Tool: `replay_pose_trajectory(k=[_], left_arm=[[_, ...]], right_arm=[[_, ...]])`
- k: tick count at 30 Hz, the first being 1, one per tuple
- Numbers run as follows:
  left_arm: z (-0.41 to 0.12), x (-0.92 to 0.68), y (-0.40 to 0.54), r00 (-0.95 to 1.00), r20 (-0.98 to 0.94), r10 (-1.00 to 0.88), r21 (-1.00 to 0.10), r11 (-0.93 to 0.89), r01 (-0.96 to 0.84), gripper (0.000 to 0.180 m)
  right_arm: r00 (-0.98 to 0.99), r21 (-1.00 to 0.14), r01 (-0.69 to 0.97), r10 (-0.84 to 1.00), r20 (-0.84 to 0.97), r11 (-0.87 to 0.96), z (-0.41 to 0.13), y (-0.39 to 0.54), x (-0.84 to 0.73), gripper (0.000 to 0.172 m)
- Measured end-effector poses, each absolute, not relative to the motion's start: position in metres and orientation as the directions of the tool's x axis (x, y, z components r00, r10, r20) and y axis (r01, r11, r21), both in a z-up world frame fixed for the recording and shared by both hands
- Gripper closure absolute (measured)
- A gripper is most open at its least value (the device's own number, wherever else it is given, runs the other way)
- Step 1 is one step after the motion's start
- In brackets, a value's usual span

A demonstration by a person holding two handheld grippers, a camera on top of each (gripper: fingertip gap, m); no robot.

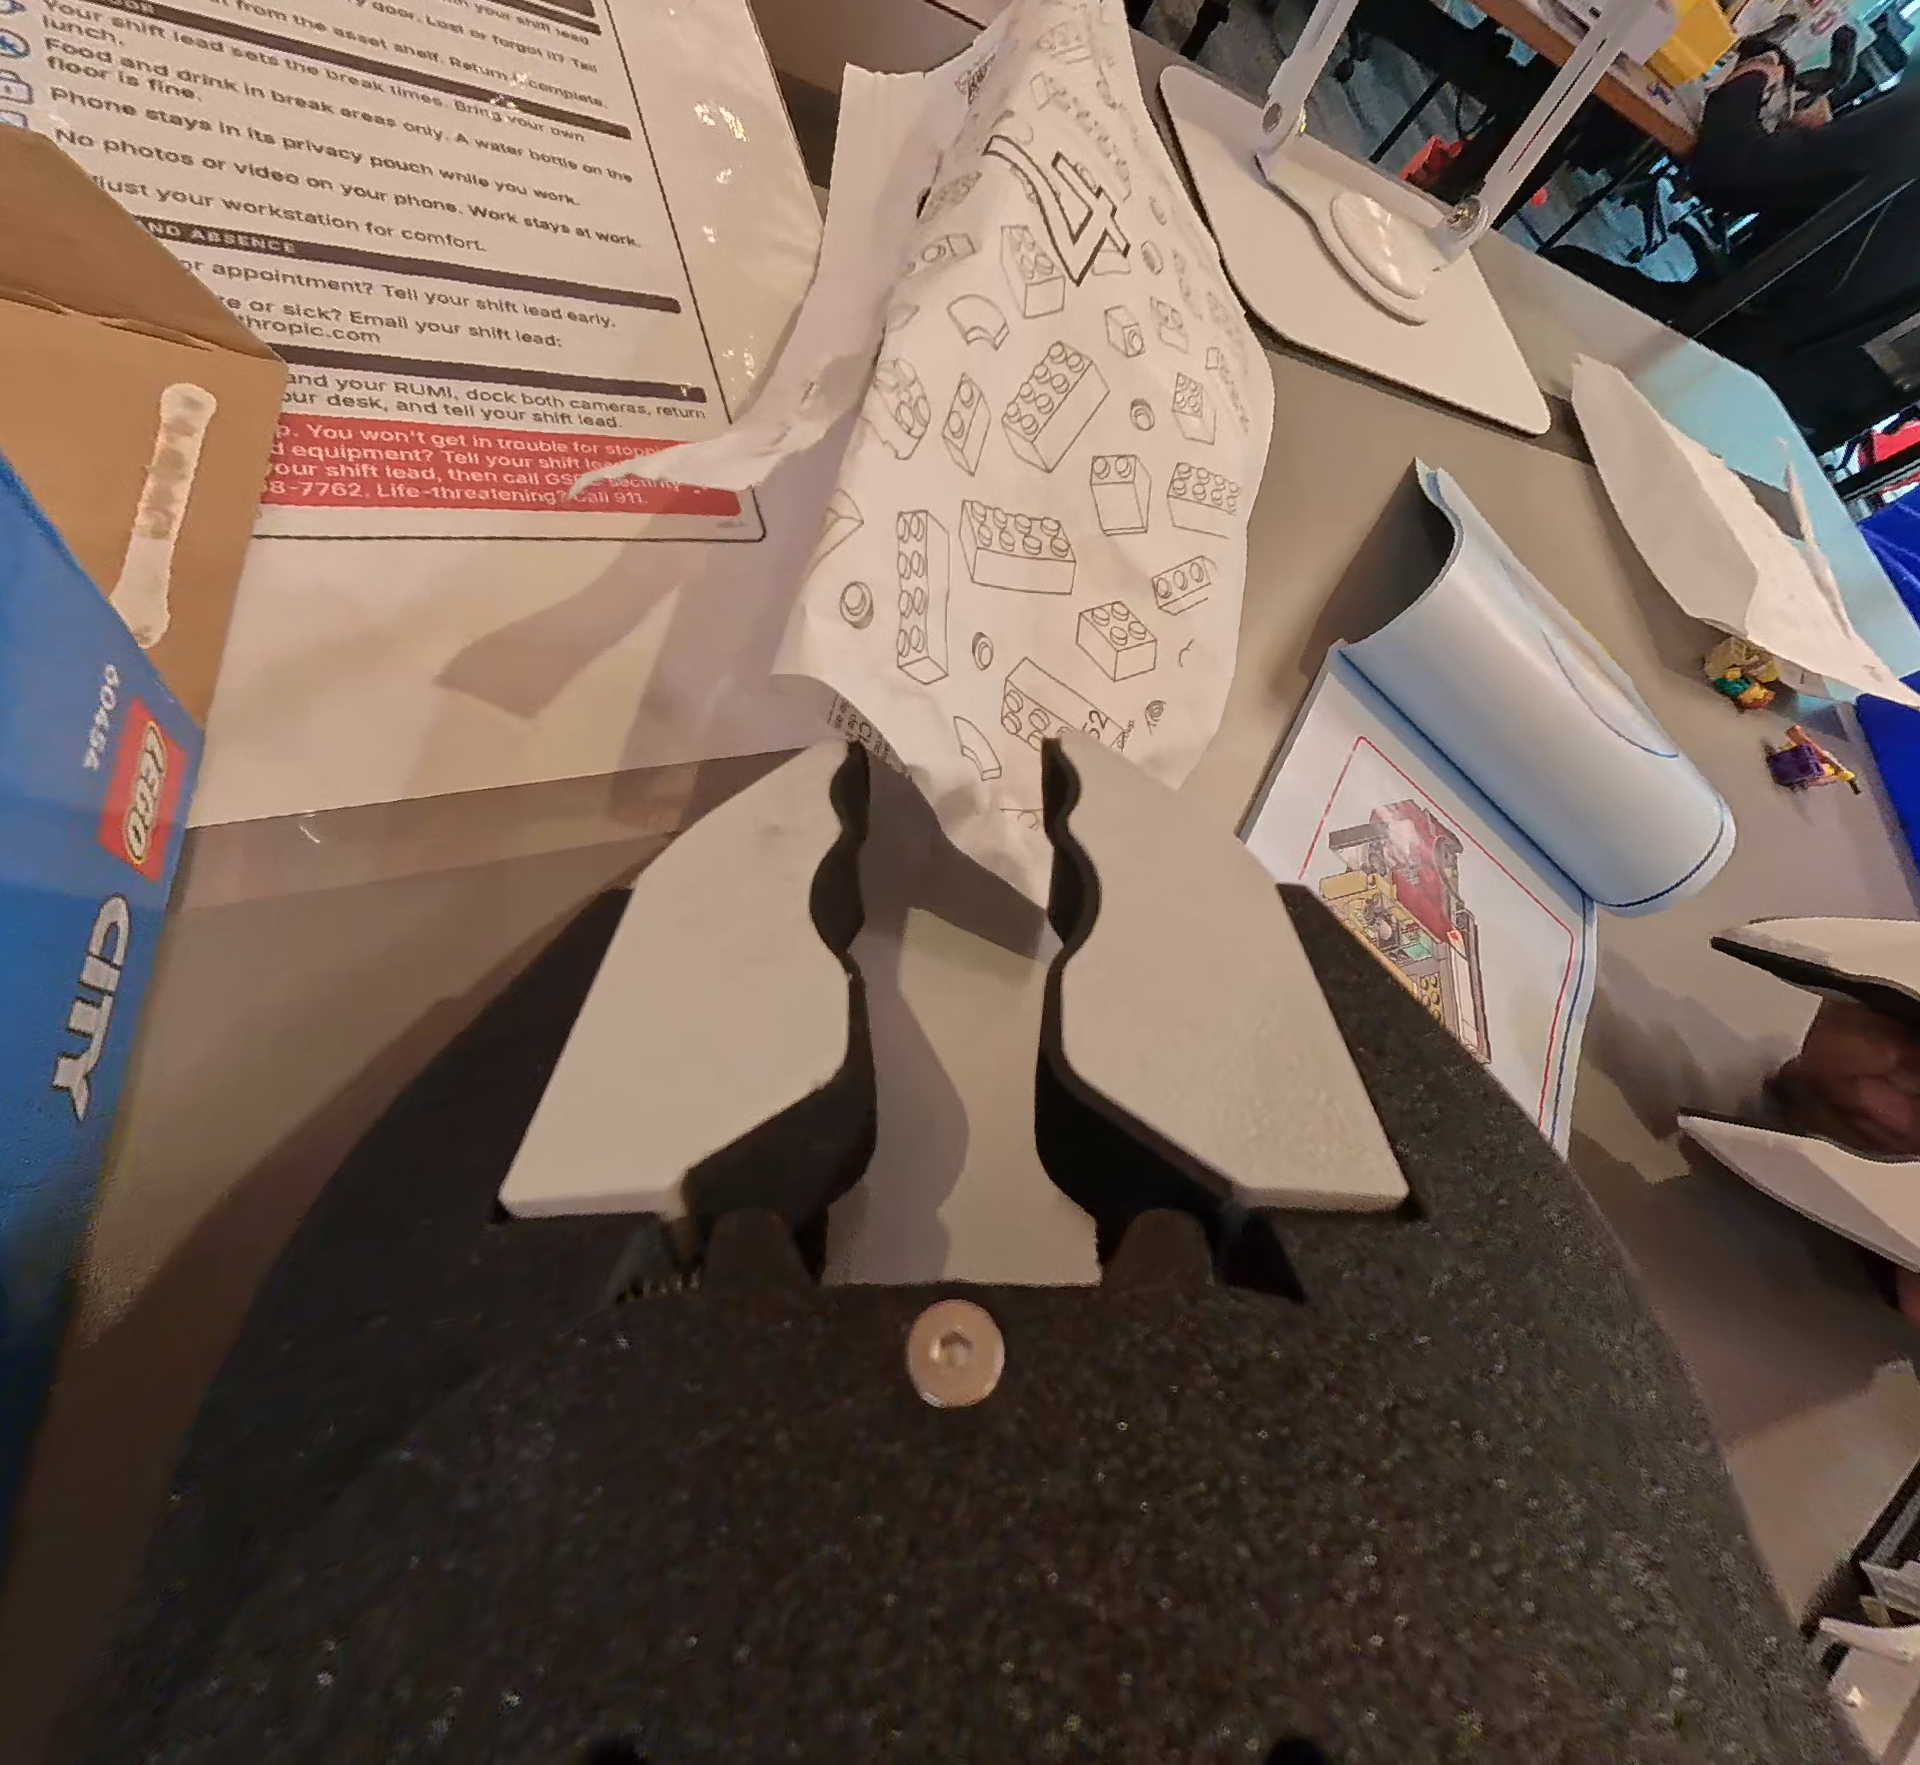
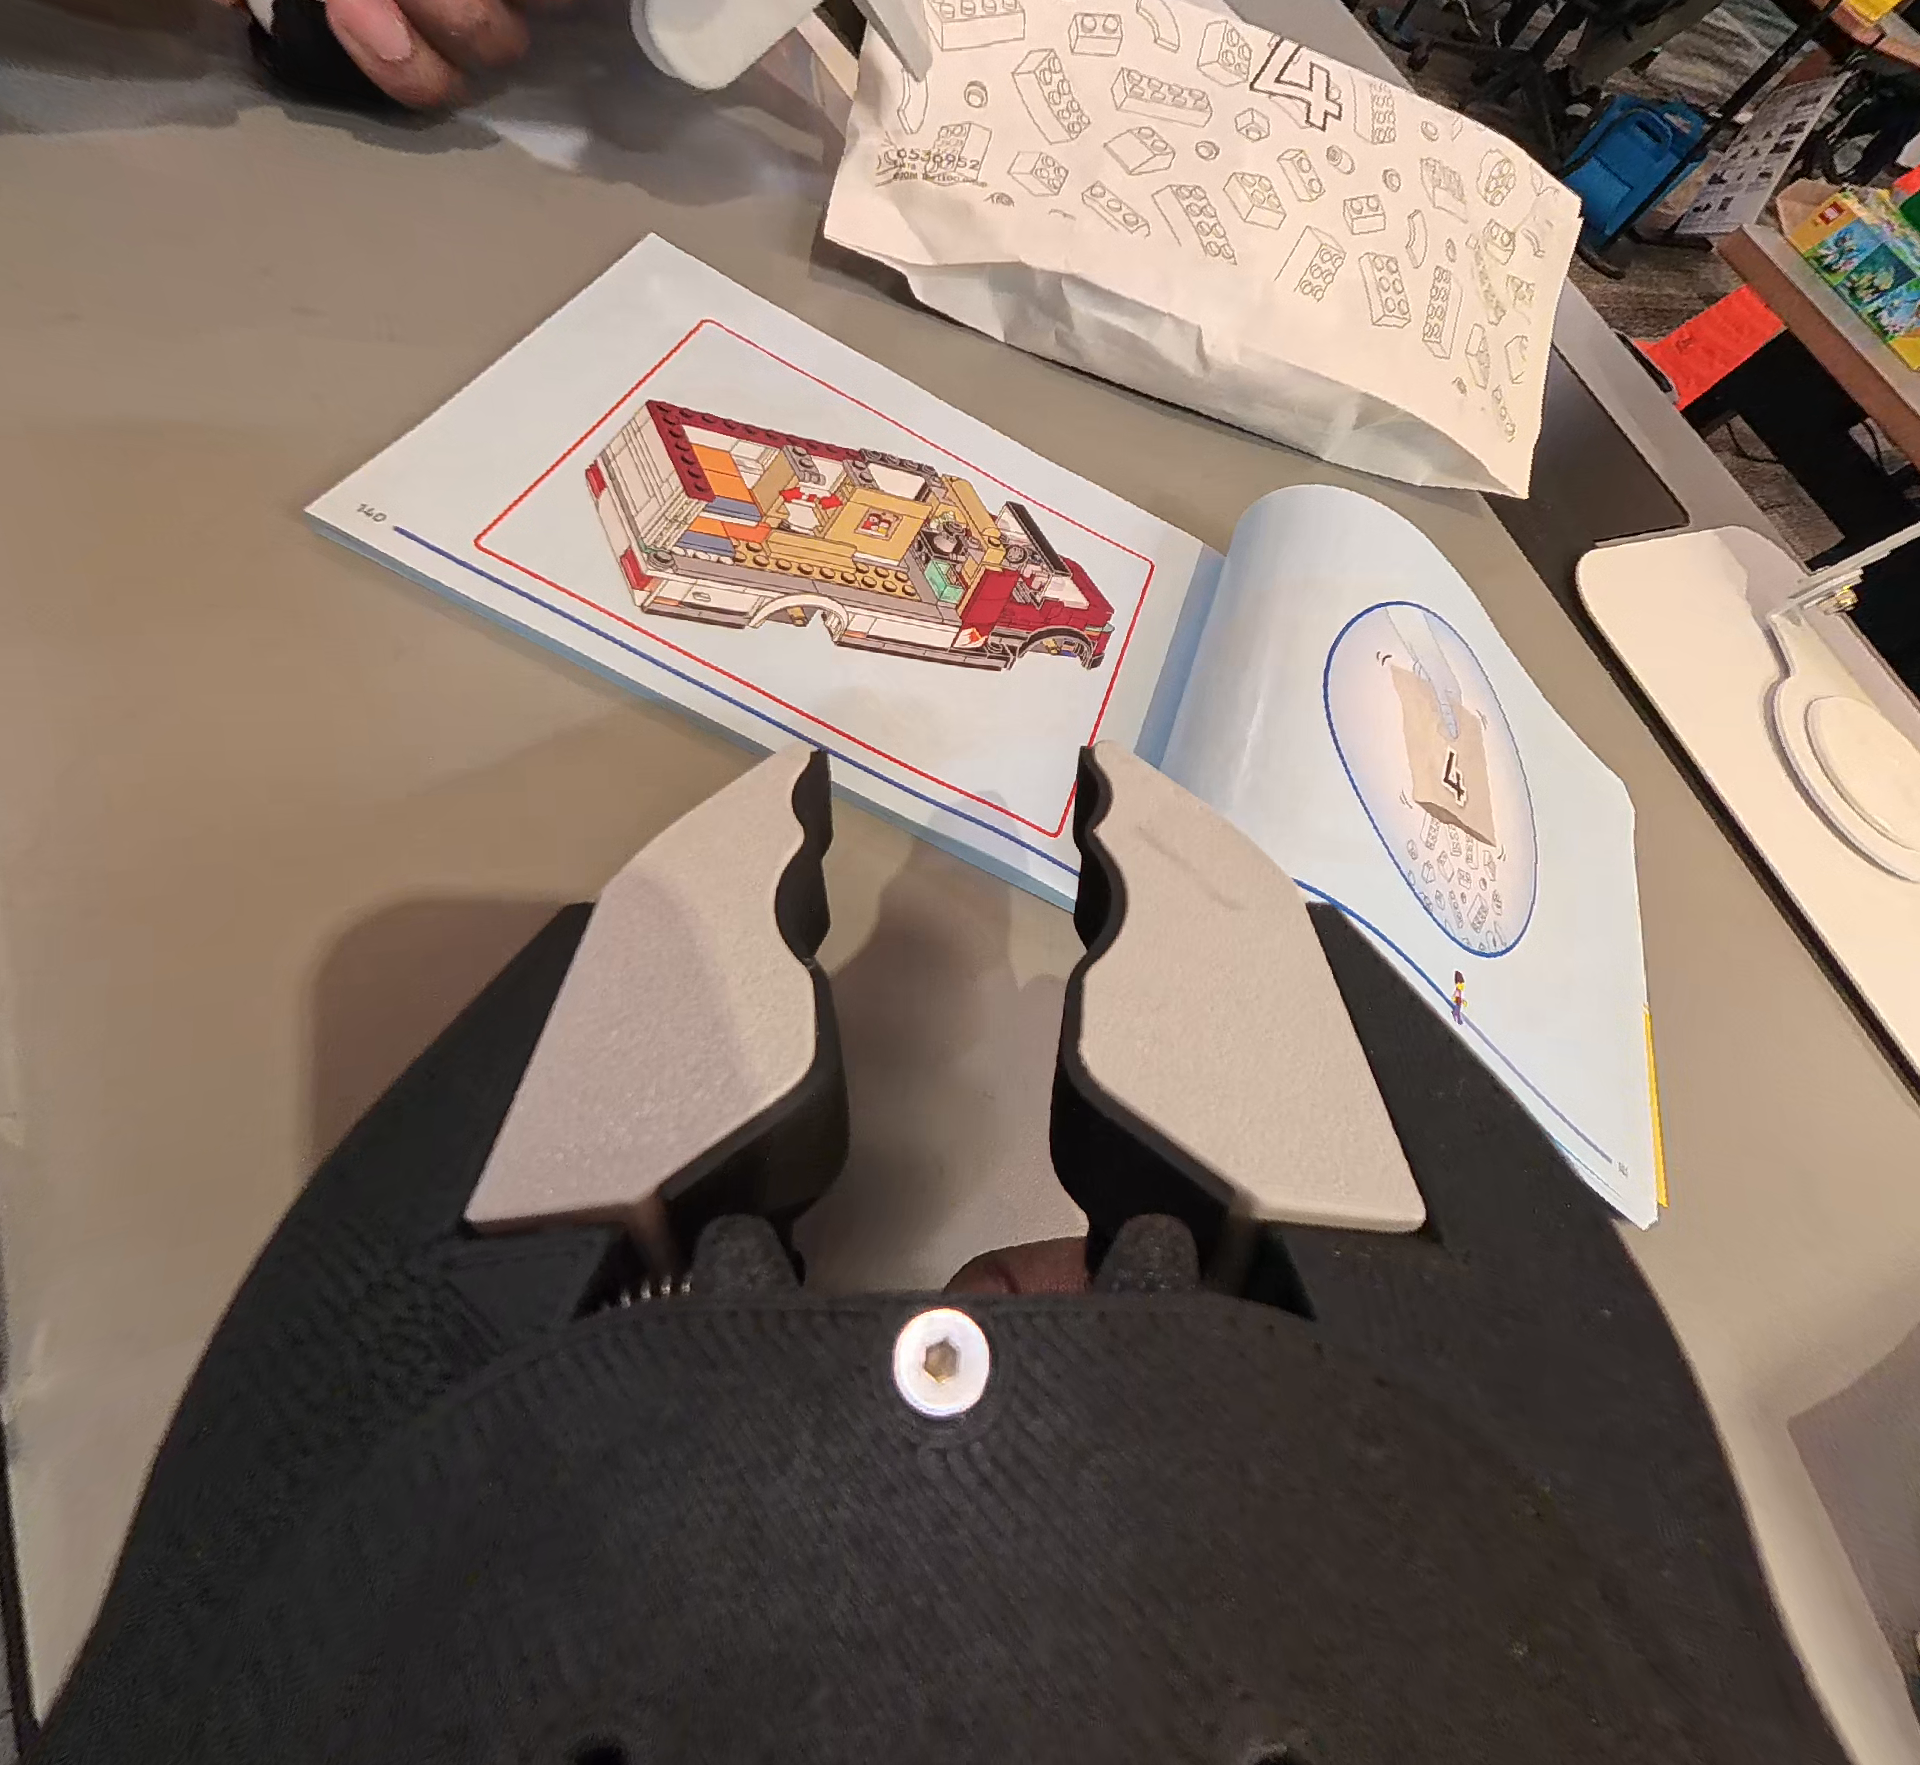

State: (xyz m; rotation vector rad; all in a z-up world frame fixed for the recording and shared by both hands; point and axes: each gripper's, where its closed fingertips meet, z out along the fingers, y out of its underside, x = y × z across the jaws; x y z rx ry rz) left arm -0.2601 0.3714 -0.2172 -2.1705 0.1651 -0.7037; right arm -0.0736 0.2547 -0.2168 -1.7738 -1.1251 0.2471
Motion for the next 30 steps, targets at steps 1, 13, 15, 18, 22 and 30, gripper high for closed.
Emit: replay_pose_trajectory(k=[1, 13, 15, 18, 22, 30], left_arm=[[-0.217, -0.261, 0.372, 0.834, 0.432, -0.343, -0.753, -0.646, 0.123, 0.151], [-0.210, -0.259, 0.373, 0.824, 0.429, -0.371, -0.784, -0.606, 0.135, 0.175], [-0.206, -0.258, 0.373, 0.819, 0.428, -0.382, -0.793, -0.593, 0.138, 0.176], [-0.200, -0.255, 0.373, 0.811, 0.420, -0.406, -0.813, -0.565, 0.139, 0.176], [-0.193, -0.253, 0.372, 0.812, 0.390, -0.434, -0.841, -0.527, 0.123, 0.177], [-0.172, -0.250, 0.371, 0.827, 0.280, -0.487, -0.912, -0.405, 0.070, 0.179]], right_arm=[[0.550, -0.812, 0.577, 0.777, 0.306, -0.088, -0.217, 0.255, -0.074, 0.127], [0.548, -0.810, 0.579, 0.778, 0.307, -0.088, -0.217, 0.254, -0.074, 0.127], [0.548, -0.810, 0.579, 0.778, 0.308, -0.088, -0.217, 0.254, -0.074, 0.127], [0.548, -0.810, 0.579, 0.778, 0.308, -0.088, -0.217, 0.254, -0.074, 0.127], [0.547, -0.810, 0.580, 0.778, 0.308, -0.087, -0.217, 0.254, -0.074, 0.127], [0.546, -0.809, 0.581, 0.779, 0.308, -0.087, -0.217, 0.254, -0.074, 0.127]])
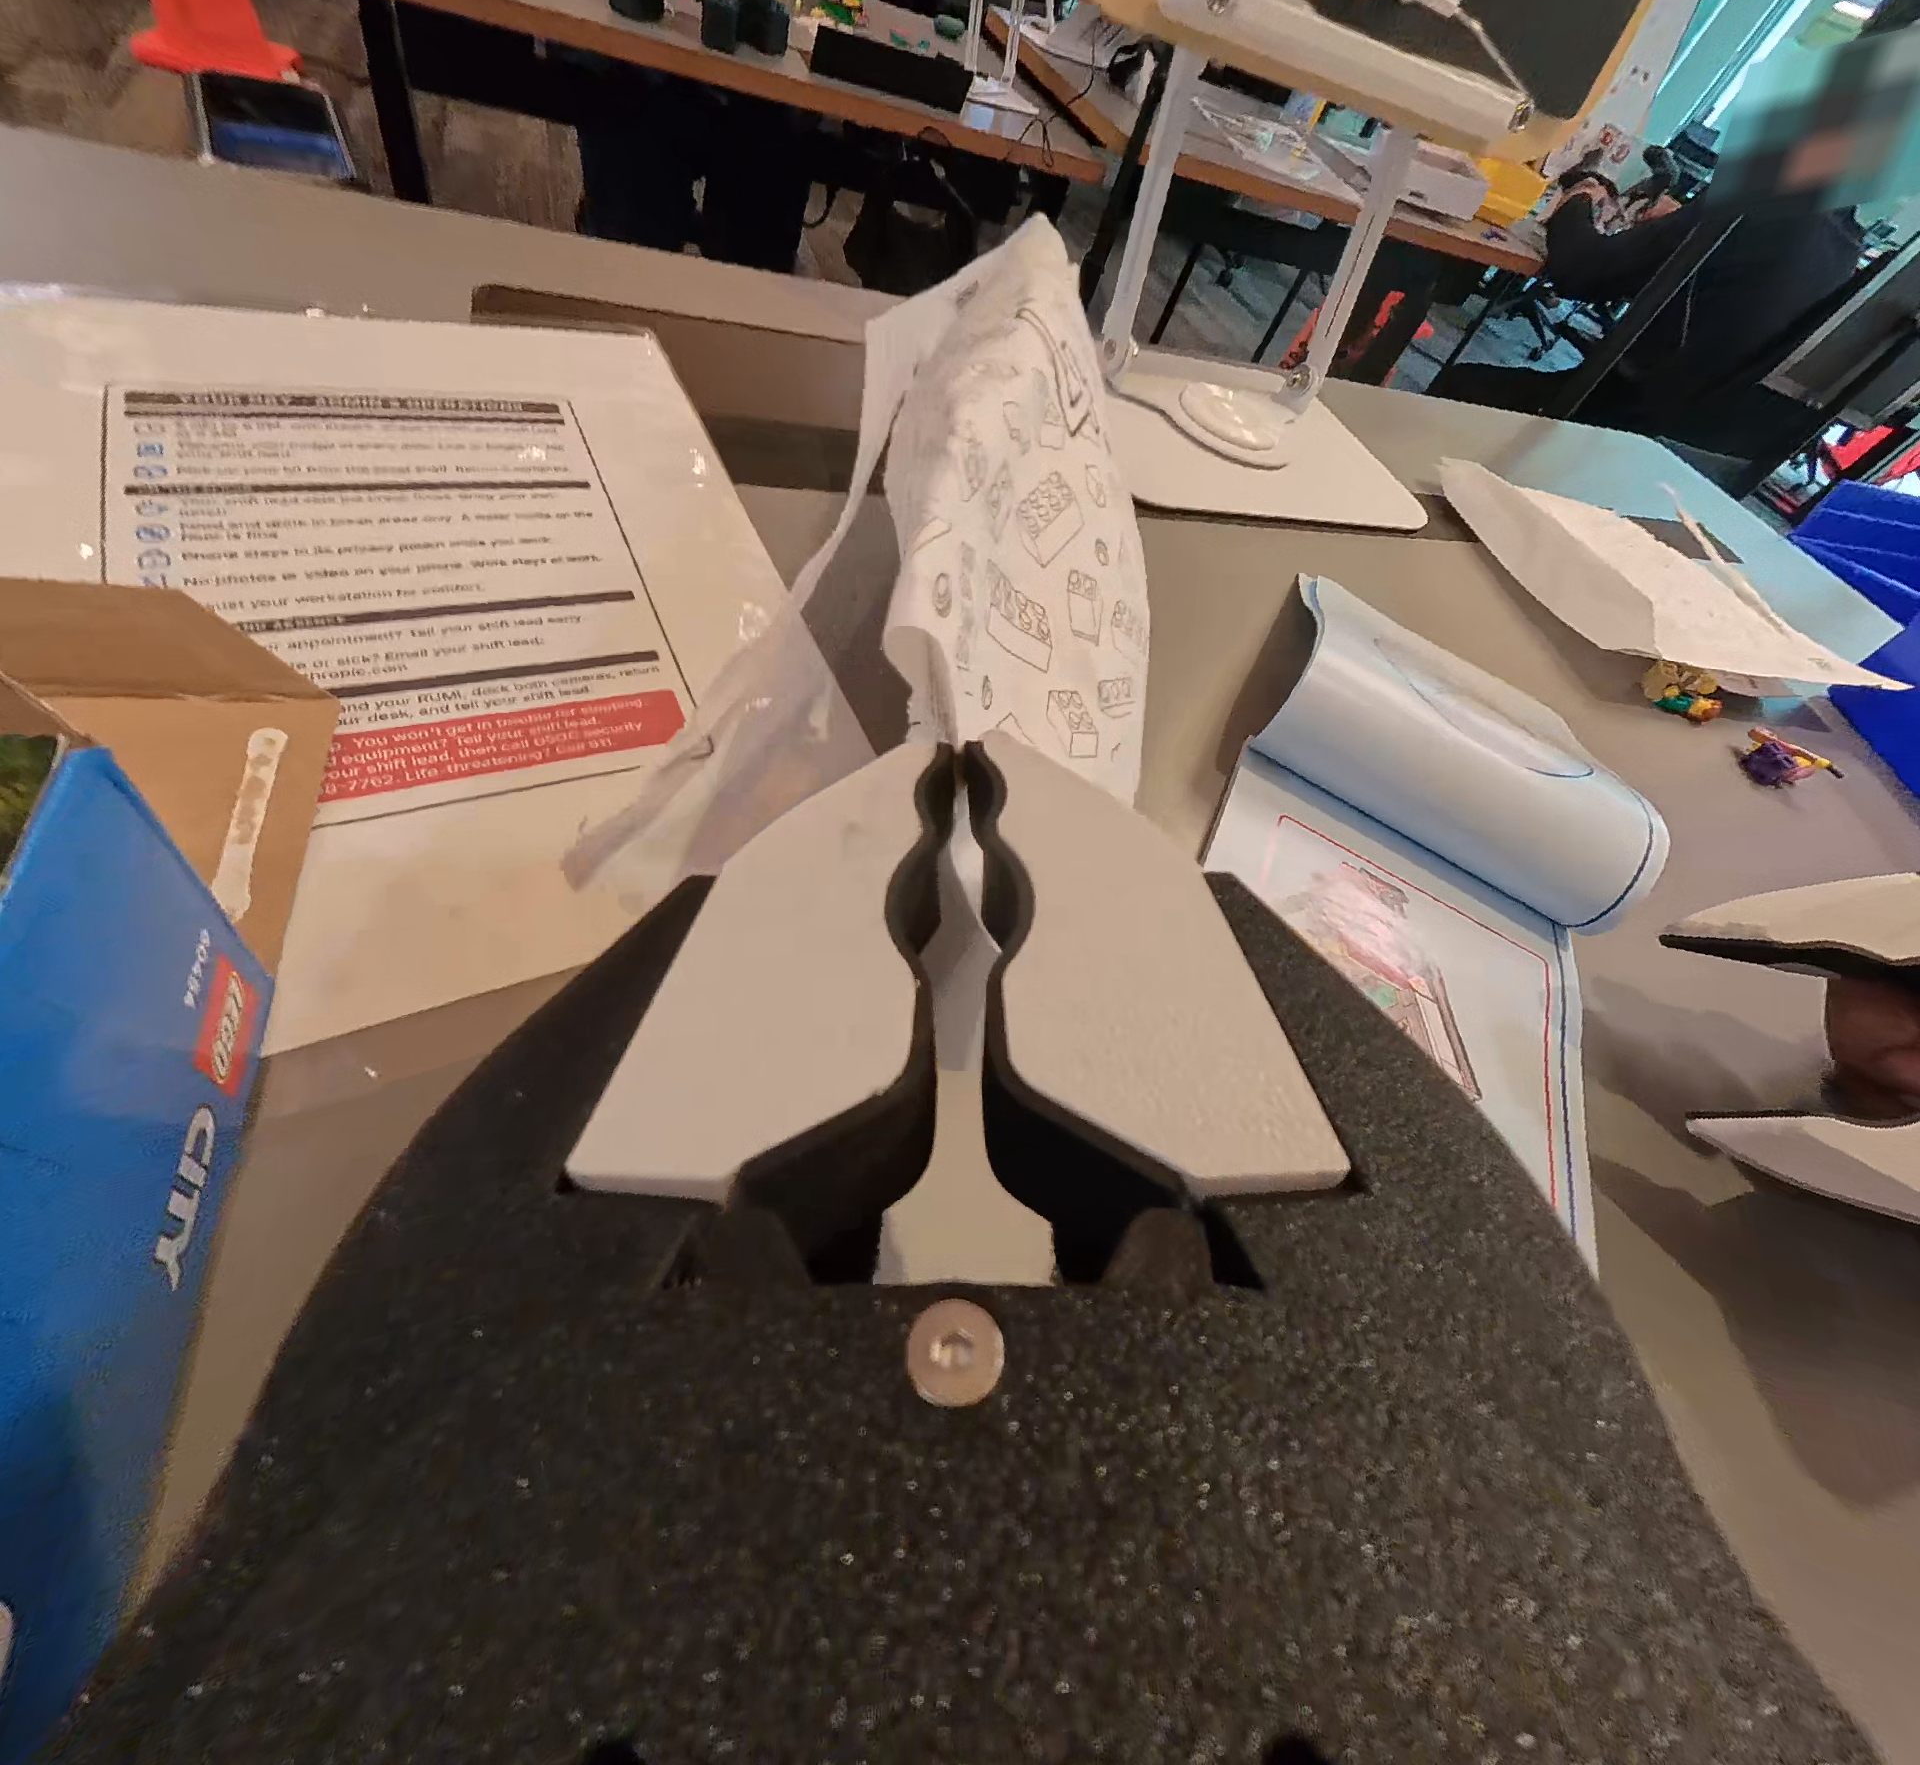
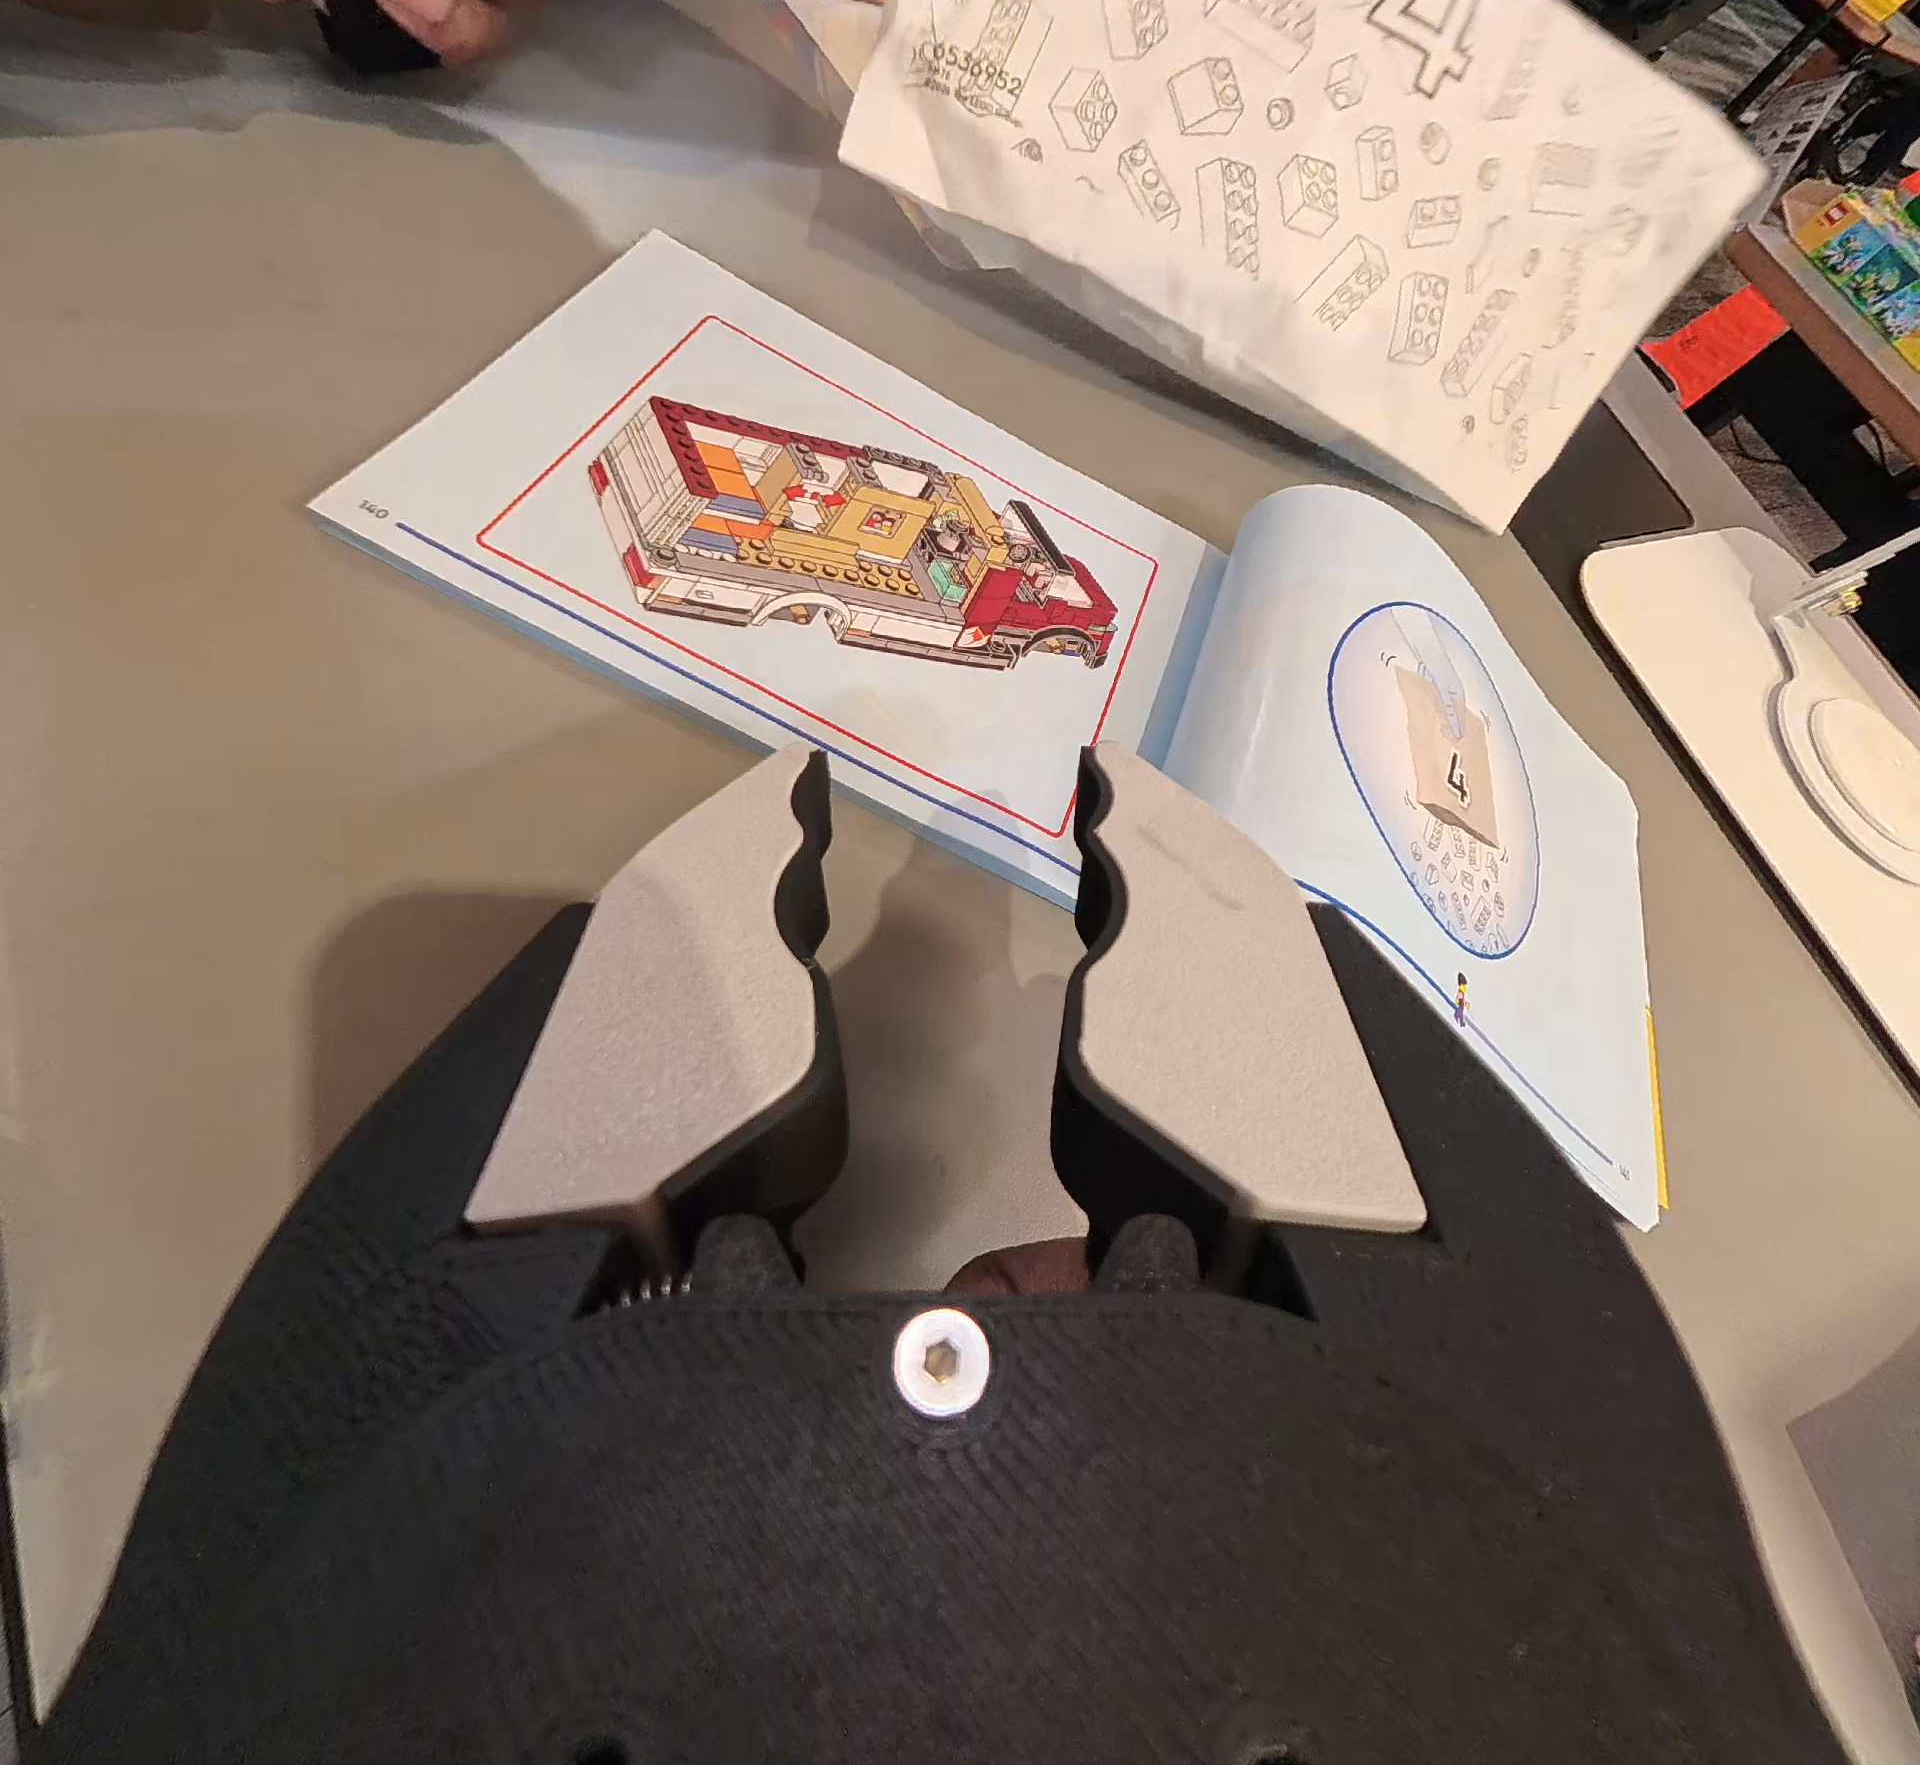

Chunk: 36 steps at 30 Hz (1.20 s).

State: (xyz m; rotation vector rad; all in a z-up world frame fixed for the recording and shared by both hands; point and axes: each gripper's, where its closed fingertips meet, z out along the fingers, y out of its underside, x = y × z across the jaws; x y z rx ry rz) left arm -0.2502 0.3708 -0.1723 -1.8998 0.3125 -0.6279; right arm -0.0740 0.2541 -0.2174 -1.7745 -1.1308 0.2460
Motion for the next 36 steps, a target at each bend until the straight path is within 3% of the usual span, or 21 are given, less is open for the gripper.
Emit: replay_pose_trajectory(k=[15, 36], left_arm=[[-0.138, -0.242, 0.362, 0.838, -0.008, -0.546, -0.984, -0.144, -0.104, 0.179], [-0.074, -0.258, 0.339, 0.845, 0.011, -0.534, -0.982, 0.152, 0.110, 0.180]], right_arm=[[0.545, -0.810, 0.580, 0.779, 0.308, -0.086, -0.217, 0.254, -0.074, 0.126], [0.548, -0.822, 0.566, 0.775, 0.316, -0.065, -0.211, 0.253, -0.076, 0.126]])
